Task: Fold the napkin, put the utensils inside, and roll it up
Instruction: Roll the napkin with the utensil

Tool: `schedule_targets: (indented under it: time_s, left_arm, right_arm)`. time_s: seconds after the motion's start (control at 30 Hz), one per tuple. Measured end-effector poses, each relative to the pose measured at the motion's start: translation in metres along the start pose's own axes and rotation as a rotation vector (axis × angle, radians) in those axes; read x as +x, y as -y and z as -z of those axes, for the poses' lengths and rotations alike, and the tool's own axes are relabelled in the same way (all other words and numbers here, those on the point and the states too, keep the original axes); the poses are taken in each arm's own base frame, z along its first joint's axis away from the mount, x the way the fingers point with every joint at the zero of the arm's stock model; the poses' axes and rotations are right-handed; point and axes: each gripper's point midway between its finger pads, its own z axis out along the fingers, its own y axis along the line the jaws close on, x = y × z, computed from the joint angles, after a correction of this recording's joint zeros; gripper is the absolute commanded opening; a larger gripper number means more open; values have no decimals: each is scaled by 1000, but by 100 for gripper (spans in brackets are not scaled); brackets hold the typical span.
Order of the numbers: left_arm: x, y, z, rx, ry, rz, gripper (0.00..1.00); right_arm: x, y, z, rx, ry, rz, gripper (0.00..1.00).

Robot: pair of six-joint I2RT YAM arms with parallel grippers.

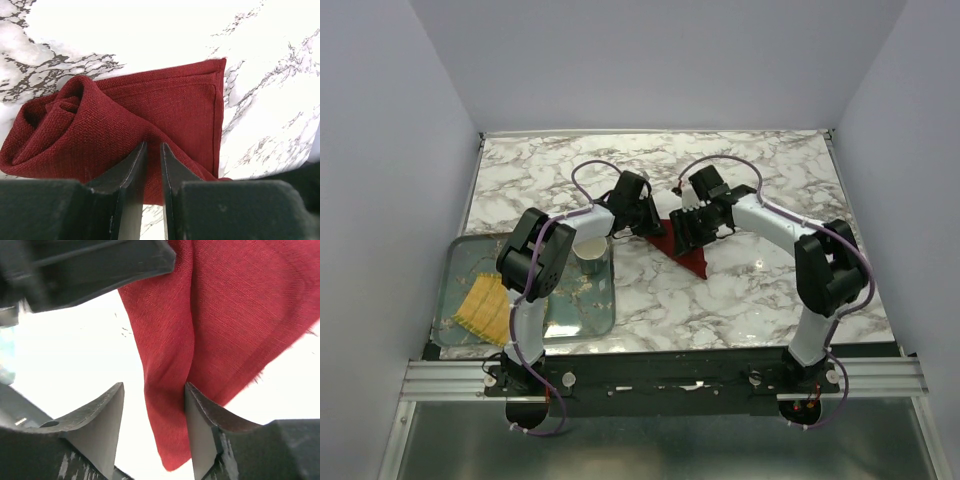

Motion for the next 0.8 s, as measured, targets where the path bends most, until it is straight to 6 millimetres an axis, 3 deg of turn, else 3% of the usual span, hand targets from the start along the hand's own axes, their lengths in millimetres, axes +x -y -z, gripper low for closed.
schedule_targets:
  time_s: [0.2,0.37,0.67,0.8]
  left_arm:
    - [0,0,0,0,1,0,25]
    - [0,0,0,0,1,0,25]
    - [0,0,0,0,1,0,25]
    - [-1,-1,0,0,2,1,24]
  right_arm:
    - [-7,-15,16,280,74,178,61]
    - [-8,-7,16,411,84,239,60]
    - [-10,-2,2,444,78,264,48]
    - [-9,-7,-1,437,77,278,49]
